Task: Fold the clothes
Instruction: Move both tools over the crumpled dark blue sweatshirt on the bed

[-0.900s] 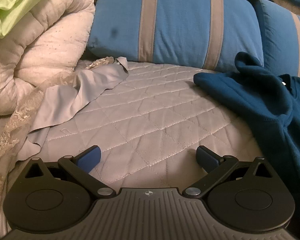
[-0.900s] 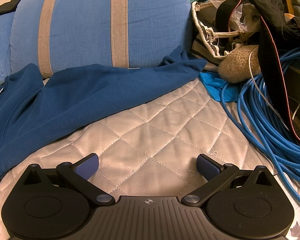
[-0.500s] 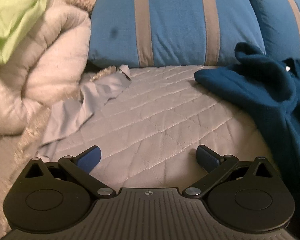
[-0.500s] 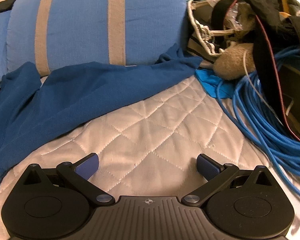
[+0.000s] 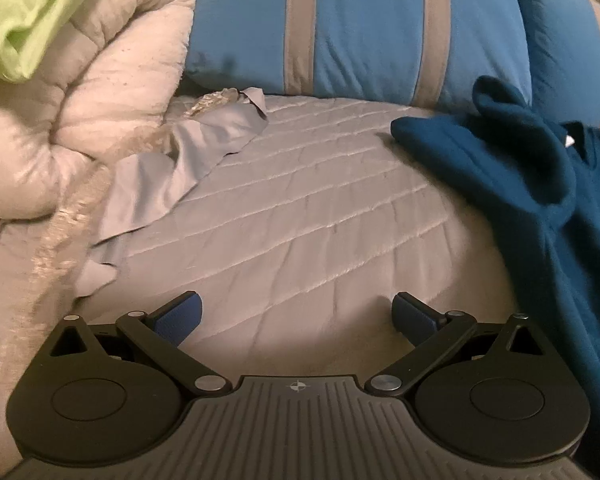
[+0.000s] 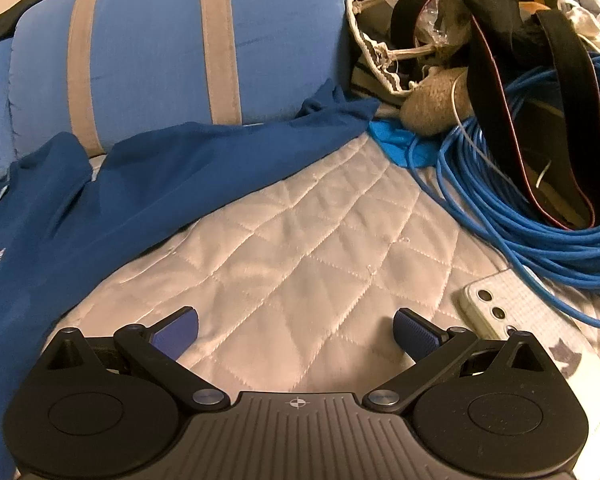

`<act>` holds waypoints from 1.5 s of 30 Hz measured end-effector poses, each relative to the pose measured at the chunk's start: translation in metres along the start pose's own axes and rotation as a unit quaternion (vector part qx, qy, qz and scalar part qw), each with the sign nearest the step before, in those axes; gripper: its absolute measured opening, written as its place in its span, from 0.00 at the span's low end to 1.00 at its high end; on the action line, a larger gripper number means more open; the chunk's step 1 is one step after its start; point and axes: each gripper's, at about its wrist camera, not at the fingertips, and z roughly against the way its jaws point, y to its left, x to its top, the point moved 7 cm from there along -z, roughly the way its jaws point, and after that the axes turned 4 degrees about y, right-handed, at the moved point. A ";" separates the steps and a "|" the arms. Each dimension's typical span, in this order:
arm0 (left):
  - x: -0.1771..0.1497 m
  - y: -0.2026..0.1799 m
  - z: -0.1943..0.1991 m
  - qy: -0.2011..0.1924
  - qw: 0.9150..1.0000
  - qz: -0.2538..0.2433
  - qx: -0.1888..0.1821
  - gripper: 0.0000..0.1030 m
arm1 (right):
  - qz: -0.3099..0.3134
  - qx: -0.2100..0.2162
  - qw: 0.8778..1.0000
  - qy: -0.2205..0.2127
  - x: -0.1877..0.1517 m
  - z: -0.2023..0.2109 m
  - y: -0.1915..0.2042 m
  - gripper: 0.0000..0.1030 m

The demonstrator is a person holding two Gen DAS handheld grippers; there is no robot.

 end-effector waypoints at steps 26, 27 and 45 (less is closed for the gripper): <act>0.128 -0.030 0.198 -0.121 0.988 -0.029 -0.089 1.00 | 0.087 -0.028 0.995 -0.044 0.092 0.155 0.082 1.00; 0.132 -0.035 0.204 -0.126 0.987 -0.030 -0.095 1.00 | 0.089 -0.035 0.994 -0.049 0.096 0.163 0.084 1.00; 0.109 -0.095 0.220 -0.124 0.979 -0.035 -0.157 1.00 | 0.107 -0.054 0.990 -0.079 0.107 0.209 0.104 1.00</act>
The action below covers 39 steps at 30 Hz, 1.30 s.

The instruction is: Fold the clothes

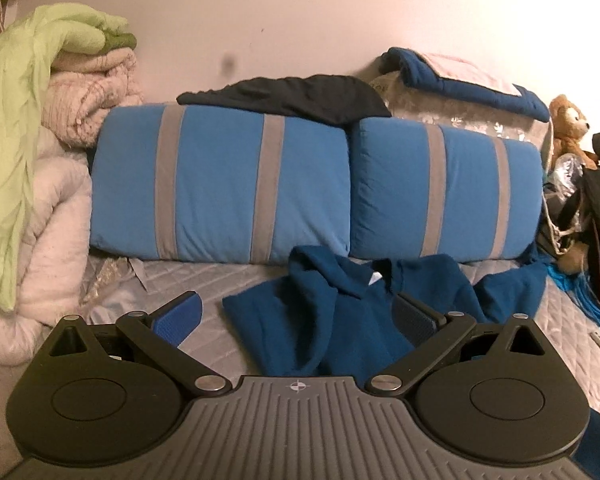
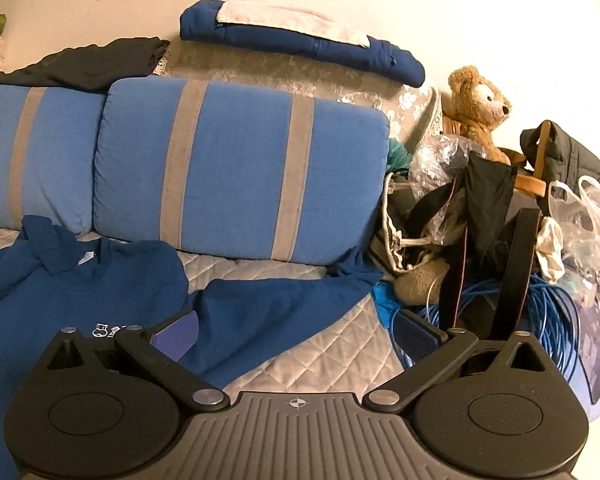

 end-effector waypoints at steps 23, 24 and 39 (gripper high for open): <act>-0.088 -0.022 -0.028 0.070 0.997 0.014 0.011 1.00 | -0.083 0.073 0.991 0.080 -0.105 -0.139 -0.023 1.00; -0.089 -0.021 -0.029 0.072 0.997 0.018 0.015 1.00 | -0.090 0.079 0.990 0.080 -0.107 -0.143 -0.022 1.00; -0.090 -0.026 -0.033 0.072 0.996 -0.005 0.046 1.00 | -0.159 0.141 0.973 0.088 -0.094 -0.221 0.008 0.70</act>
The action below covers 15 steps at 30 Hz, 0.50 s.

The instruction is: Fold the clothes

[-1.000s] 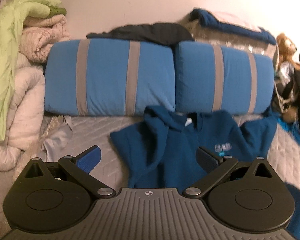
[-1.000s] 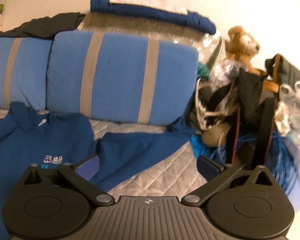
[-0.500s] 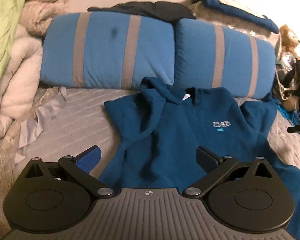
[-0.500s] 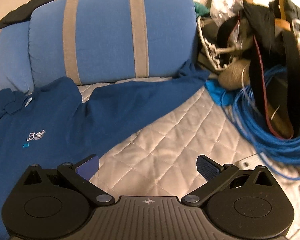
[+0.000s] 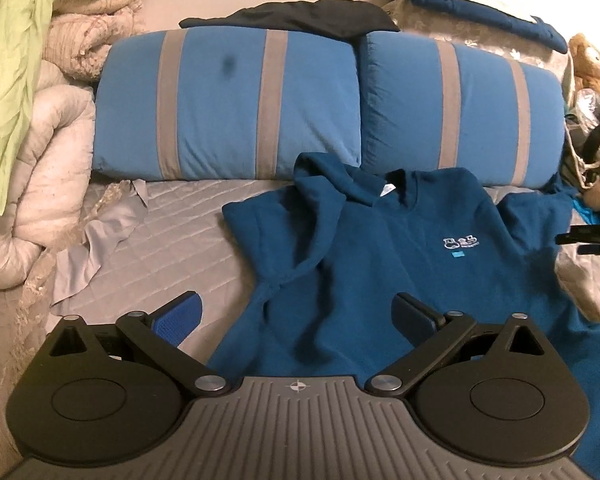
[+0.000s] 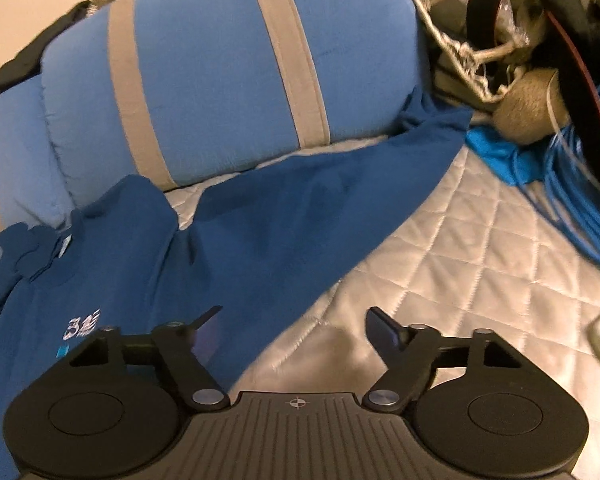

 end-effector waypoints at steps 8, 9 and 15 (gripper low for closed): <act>-0.001 0.003 -0.001 0.000 1.000 -0.001 -0.002 1.00 | 0.041 -0.003 0.999 0.011 -0.002 -0.027 0.024 0.15; -0.001 0.003 -0.001 0.000 1.000 -0.001 -0.002 1.00 | 0.055 -0.010 0.998 0.004 -0.002 -0.023 0.028 0.13; 0.000 0.004 0.000 -0.004 1.000 0.004 -0.003 1.00 | 0.104 0.009 0.994 -0.015 -0.013 0.018 0.058 0.11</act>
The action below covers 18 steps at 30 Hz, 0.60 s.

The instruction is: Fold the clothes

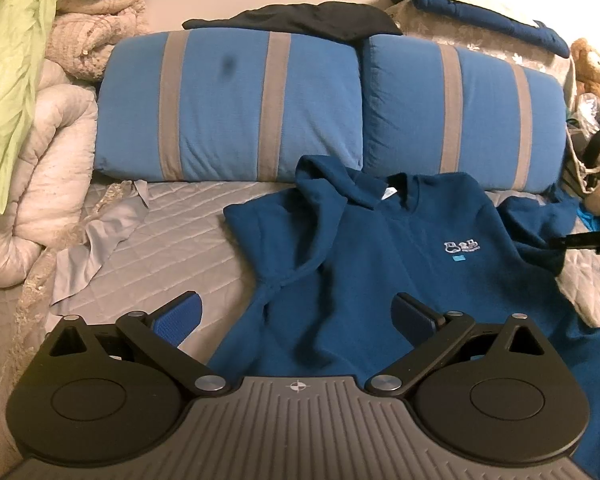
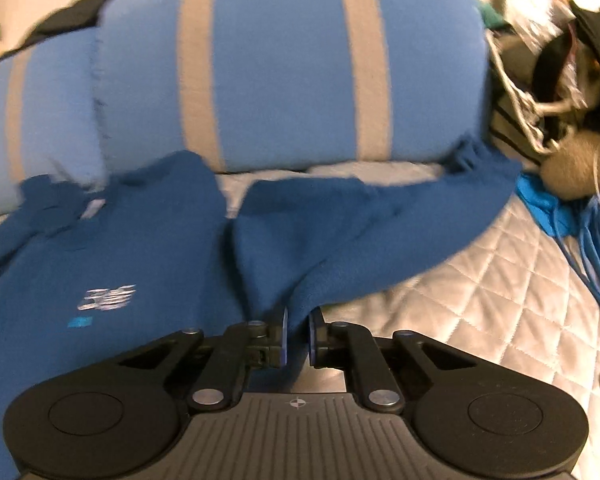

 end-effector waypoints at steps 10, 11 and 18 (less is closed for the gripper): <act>0.000 -0.001 0.001 -0.002 1.000 0.002 0.001 1.00 | 0.063 0.094 0.993 0.020 -0.026 0.062 0.068 0.11; 0.000 -0.001 0.001 -0.002 1.000 0.003 0.001 1.00 | 0.066 0.102 0.992 0.025 -0.030 0.066 0.072 0.11; -0.001 0.000 0.002 -0.004 1.000 0.002 0.002 1.00 | 0.069 0.148 0.986 0.028 -0.042 0.083 0.069 0.39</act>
